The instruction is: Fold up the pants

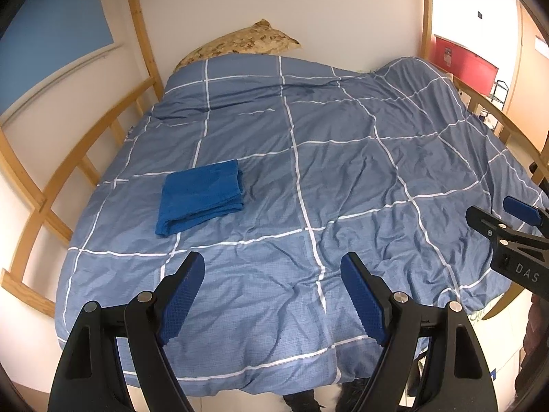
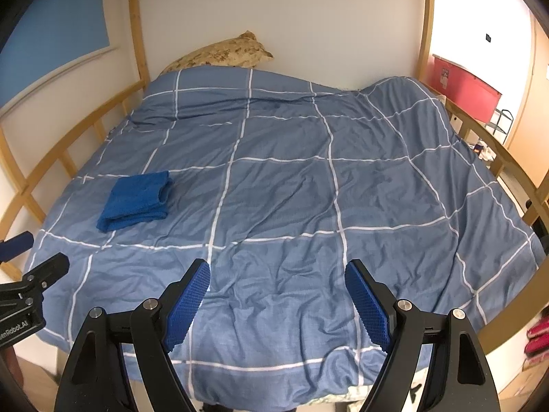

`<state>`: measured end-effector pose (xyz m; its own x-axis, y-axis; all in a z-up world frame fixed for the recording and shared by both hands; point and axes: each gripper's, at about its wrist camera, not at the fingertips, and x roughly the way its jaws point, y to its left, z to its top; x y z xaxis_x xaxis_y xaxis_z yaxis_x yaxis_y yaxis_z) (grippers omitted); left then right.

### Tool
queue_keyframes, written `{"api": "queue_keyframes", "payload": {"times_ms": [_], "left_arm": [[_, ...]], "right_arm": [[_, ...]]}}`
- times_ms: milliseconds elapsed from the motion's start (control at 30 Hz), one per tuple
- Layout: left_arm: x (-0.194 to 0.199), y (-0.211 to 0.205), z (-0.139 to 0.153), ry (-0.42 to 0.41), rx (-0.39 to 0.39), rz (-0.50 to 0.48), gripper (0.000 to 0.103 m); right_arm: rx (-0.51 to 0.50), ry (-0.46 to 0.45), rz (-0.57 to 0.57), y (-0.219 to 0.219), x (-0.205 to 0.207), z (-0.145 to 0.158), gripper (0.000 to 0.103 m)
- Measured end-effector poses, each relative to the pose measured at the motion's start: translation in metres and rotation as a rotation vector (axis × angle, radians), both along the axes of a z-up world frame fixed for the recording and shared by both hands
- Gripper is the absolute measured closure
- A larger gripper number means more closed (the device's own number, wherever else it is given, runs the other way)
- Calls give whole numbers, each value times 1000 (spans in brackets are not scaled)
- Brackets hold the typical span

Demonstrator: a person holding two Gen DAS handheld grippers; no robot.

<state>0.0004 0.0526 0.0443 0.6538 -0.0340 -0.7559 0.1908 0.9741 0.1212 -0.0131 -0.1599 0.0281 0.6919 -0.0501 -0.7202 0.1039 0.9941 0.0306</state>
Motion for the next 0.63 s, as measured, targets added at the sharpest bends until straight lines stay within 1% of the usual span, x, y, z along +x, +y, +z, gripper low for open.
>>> {"api": "queue_keyframes", "payload": {"times_ms": [633], "left_arm": [[-2, 2, 2, -3, 10, -5, 22]], "right_arm": [[-2, -1, 0, 3, 4, 4, 22]]}}
